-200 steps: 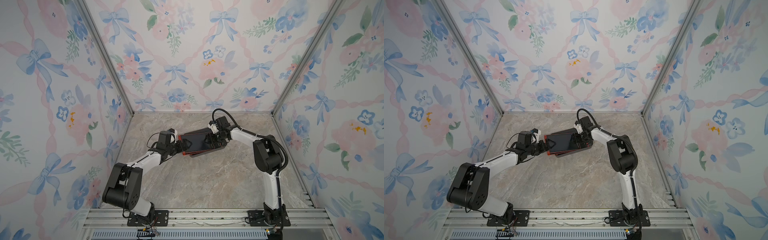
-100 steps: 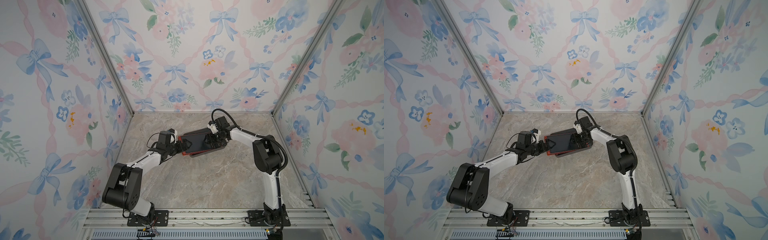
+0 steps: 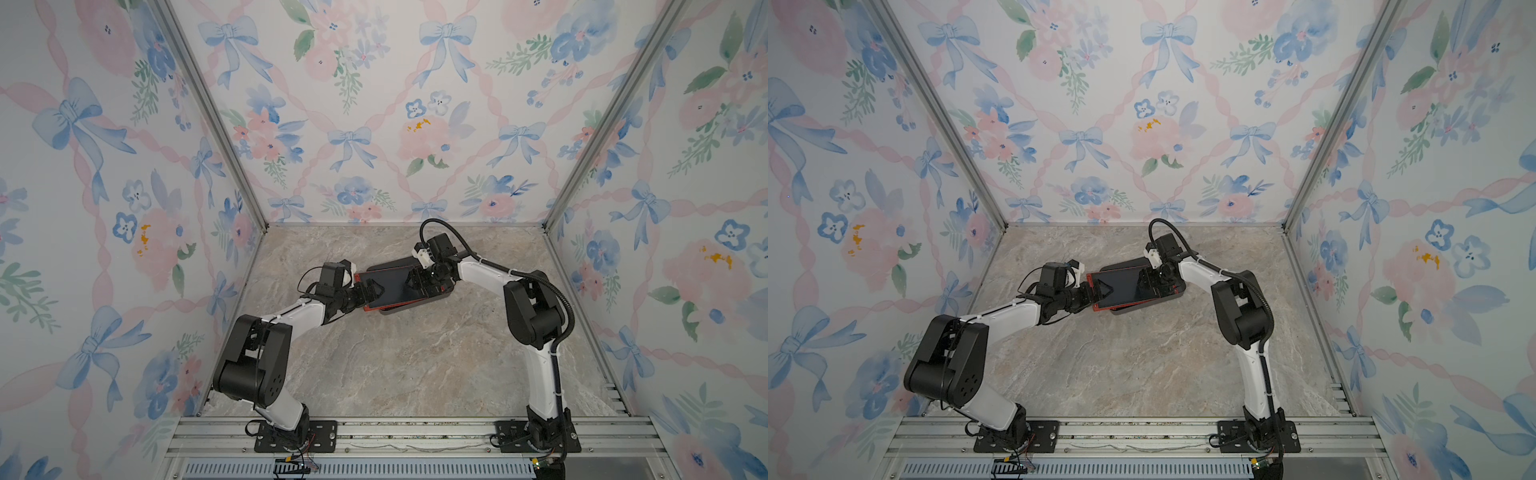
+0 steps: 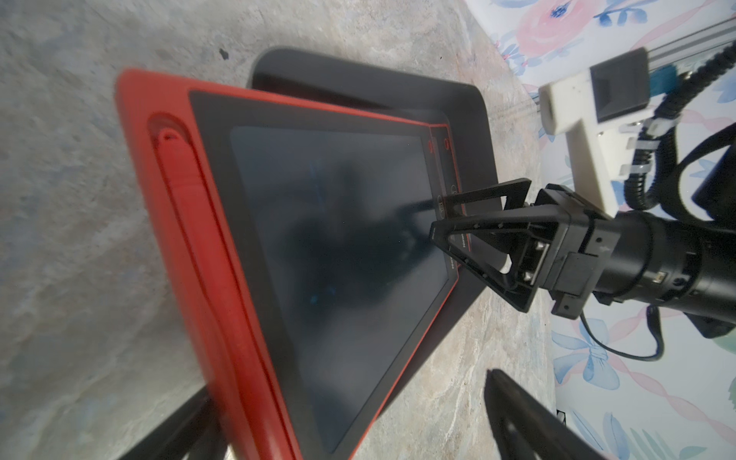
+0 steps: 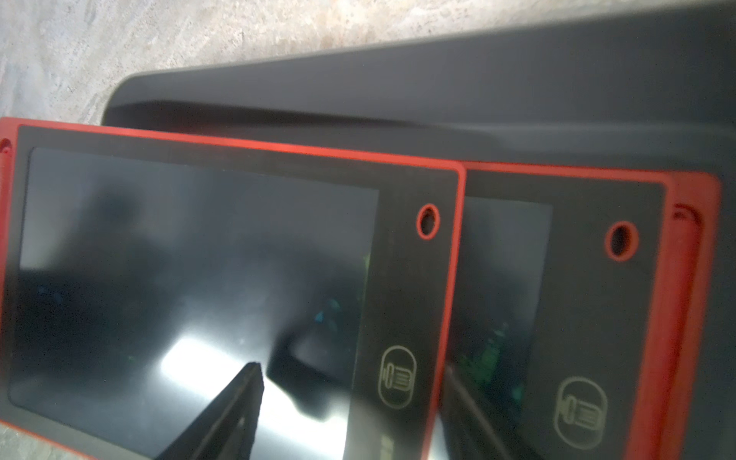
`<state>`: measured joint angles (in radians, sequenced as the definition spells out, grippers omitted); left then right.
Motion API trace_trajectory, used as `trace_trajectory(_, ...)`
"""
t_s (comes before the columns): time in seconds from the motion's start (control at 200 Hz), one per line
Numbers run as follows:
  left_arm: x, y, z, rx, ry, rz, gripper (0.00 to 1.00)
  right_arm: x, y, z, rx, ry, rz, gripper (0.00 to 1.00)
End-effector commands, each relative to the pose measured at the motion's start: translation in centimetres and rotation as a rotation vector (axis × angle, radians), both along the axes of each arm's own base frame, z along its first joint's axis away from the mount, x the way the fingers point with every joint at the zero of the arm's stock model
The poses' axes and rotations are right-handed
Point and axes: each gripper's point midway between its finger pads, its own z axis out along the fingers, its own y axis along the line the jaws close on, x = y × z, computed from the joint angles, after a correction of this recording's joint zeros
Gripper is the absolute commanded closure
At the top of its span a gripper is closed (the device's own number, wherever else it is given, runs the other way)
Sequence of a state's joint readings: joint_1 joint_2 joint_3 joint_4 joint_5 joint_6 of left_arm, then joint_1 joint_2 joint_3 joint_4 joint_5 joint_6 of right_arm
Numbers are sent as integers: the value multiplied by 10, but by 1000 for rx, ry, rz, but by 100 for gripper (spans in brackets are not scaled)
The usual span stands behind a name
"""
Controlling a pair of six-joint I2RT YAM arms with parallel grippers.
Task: Take out the writing tablet from the storage box
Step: Pick up the writing tablet from the storage box.
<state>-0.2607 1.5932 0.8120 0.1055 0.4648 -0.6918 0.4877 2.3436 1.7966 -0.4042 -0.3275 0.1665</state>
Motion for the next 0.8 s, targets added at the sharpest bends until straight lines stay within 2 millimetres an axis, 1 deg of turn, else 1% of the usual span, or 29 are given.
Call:
trace_trajectory(0.0, 7, -5, 27, -33, -68, -15, 2, -21, 10, -29, -18, 69, 43, 28)
trace_trajectory(0.05, 7, -3, 28, -25, -75, -4, 2, -20, 10, -27, -14, 64, 40, 28)
trace_trajectory(0.1, 6, 0, 24, -15, -69, 7, 2, -19, 11, -23, -9, 54, 39, 28)
trace_trajectory(0.285, 2, 5, 1, 10, -11, 28, 2, -20, 14, -17, 0, 43, 42, 28)
trace_trajectory(0.365, 2, 14, -5, 44, 0, 53, 2, -20, 16, -15, 4, 38, 43, 28)
trace_trajectory(0.435, 2, 25, -9, 100, 13, 81, 2, -20, 16, -14, 6, 36, 41, 28)
trace_trajectory(0.7, 2, 52, 2, 145, -15, 146, 2, -21, 21, -6, 13, 18, 49, 28)
trace_trajectory(0.795, 2, 53, 6, 136, -21, 145, 2, -21, 22, -5, 15, 18, 50, 28)
